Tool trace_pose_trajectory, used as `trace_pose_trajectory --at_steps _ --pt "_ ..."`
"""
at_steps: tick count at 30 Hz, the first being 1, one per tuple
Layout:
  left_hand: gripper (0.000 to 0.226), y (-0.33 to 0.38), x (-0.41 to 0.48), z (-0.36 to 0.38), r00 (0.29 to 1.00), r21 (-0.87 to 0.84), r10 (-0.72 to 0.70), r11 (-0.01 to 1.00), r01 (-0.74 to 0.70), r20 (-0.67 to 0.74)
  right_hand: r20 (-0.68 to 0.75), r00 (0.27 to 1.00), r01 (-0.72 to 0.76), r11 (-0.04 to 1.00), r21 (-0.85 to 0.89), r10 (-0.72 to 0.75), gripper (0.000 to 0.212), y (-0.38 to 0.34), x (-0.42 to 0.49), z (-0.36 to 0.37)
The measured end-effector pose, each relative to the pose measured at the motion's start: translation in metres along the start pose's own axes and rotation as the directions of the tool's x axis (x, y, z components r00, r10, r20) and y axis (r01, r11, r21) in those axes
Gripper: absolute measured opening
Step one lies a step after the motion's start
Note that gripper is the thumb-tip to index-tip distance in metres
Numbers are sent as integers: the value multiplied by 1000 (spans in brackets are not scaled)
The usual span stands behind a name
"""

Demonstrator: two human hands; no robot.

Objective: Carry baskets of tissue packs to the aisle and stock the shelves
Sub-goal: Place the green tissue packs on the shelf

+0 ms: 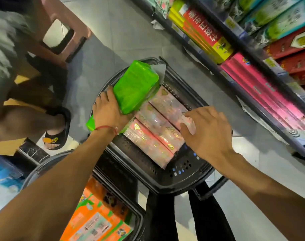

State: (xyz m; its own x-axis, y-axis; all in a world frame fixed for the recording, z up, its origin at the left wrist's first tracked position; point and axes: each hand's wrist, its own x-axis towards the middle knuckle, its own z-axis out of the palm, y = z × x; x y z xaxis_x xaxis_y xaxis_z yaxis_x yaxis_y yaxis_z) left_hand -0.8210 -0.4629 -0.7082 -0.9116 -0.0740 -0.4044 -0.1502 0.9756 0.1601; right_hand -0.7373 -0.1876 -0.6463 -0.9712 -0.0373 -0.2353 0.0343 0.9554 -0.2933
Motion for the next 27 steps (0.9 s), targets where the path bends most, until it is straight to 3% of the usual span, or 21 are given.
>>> trace_pose_trajectory --at_steps 5,8,11,14,19,24,27 --pt "109 2 -5 -7 1000 -4 4 1000 -4 0 14 1000 -8 1000 11 8 46 -3 0 -9" --pt "108 0 -15 -7 1000 -37 -3 999 2 -18 117 993 -23 1000 5 23 40 -9 2 -17" --pt "105 -2 -25 -11 998 -61 -26 998 23 -53 255 967 -64 984 165 20 39 -16 7 -19" --pt "101 -4 -37 -13 995 -65 -34 997 28 -93 346 937 -70 951 300 -40 58 -30 16 -8" --pt "101 -9 -42 -9 992 -46 -64 997 59 -105 279 934 178 968 179 -224 96 -53 64 29" --pt "104 -17 -36 5 993 -79 -86 994 80 -84 282 941 52 901 430 -189 97 -66 109 61" --pt "103 -26 -34 14 992 -79 -87 994 79 -95 154 982 61 960 272 -106 87 -63 118 76"
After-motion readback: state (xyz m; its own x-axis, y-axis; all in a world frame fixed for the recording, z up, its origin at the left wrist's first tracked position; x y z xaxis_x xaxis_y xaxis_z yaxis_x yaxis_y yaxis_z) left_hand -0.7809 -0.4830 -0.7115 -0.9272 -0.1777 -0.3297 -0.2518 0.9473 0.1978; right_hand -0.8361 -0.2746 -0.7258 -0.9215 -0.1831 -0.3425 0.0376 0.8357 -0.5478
